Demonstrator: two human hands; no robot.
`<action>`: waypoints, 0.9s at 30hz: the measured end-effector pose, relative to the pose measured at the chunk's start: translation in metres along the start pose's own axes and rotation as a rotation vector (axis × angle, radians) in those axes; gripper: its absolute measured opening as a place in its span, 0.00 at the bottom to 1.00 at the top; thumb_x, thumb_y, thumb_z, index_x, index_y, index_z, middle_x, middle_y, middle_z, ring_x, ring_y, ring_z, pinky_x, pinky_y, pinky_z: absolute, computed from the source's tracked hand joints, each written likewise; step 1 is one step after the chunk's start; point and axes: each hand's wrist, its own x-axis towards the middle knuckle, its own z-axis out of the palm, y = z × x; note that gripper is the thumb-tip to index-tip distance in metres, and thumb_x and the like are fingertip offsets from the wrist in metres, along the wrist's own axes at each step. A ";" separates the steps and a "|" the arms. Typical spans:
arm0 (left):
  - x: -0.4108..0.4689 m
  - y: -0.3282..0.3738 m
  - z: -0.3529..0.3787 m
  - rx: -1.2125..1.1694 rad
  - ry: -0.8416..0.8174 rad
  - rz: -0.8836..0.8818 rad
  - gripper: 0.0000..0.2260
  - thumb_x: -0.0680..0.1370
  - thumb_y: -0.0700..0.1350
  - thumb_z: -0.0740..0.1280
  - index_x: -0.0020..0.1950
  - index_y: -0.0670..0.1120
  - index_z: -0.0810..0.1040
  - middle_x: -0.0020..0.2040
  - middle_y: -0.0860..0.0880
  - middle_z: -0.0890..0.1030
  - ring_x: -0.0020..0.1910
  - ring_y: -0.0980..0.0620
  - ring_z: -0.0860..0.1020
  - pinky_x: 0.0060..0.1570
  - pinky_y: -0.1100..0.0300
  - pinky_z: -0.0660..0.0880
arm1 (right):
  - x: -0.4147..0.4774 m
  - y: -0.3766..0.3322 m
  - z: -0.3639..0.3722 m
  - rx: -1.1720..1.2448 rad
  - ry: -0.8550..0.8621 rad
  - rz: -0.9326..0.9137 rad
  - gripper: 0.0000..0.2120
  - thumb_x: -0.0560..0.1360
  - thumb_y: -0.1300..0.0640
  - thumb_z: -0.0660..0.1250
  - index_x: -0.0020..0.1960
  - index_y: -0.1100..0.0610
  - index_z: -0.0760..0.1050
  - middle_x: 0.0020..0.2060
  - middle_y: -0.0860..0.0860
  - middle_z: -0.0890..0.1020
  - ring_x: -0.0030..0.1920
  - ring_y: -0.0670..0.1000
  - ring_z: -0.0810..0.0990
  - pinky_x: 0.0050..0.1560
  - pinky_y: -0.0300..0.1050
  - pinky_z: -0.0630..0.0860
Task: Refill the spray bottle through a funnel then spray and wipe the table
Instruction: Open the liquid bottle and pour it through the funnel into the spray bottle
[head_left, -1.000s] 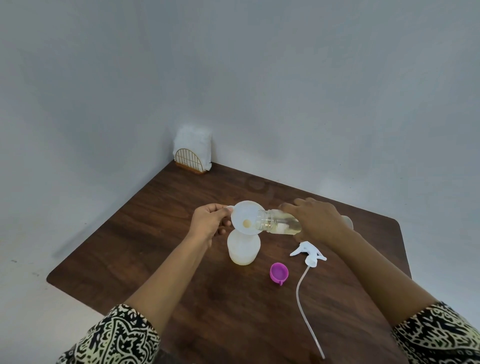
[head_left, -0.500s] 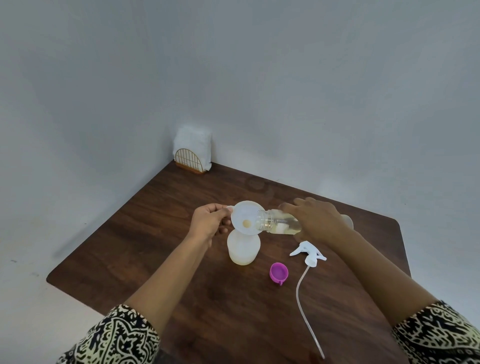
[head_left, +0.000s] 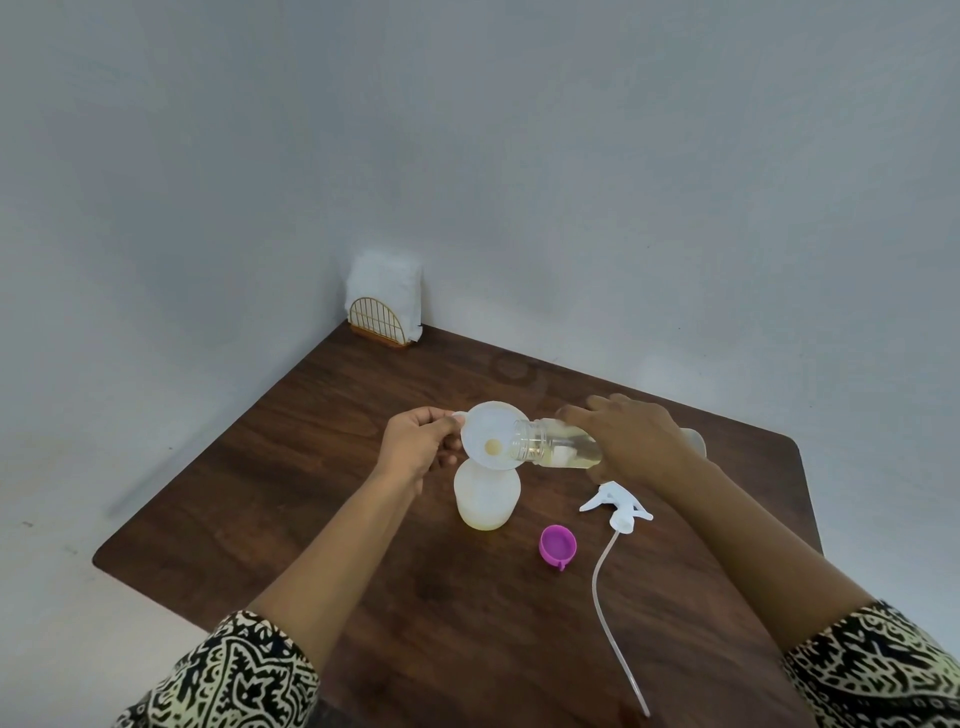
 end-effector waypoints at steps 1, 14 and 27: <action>0.000 0.000 0.000 0.000 0.002 -0.001 0.03 0.76 0.41 0.70 0.48 0.42 0.83 0.38 0.44 0.82 0.31 0.52 0.76 0.31 0.62 0.76 | 0.000 0.000 0.000 -0.001 -0.001 0.000 0.31 0.70 0.49 0.70 0.69 0.44 0.62 0.53 0.46 0.75 0.52 0.50 0.75 0.37 0.43 0.67; -0.002 0.001 0.000 -0.015 0.002 -0.001 0.04 0.76 0.40 0.70 0.47 0.41 0.83 0.37 0.44 0.82 0.30 0.53 0.76 0.28 0.63 0.75 | -0.001 -0.002 -0.002 0.003 -0.009 0.011 0.30 0.70 0.50 0.69 0.68 0.45 0.62 0.53 0.47 0.74 0.52 0.50 0.74 0.37 0.42 0.67; -0.003 0.001 0.001 -0.013 0.005 -0.004 0.03 0.76 0.40 0.70 0.47 0.41 0.83 0.38 0.44 0.83 0.31 0.53 0.76 0.27 0.63 0.75 | -0.003 -0.003 -0.003 0.001 0.001 0.006 0.29 0.70 0.50 0.69 0.68 0.45 0.63 0.53 0.47 0.75 0.53 0.50 0.75 0.37 0.42 0.67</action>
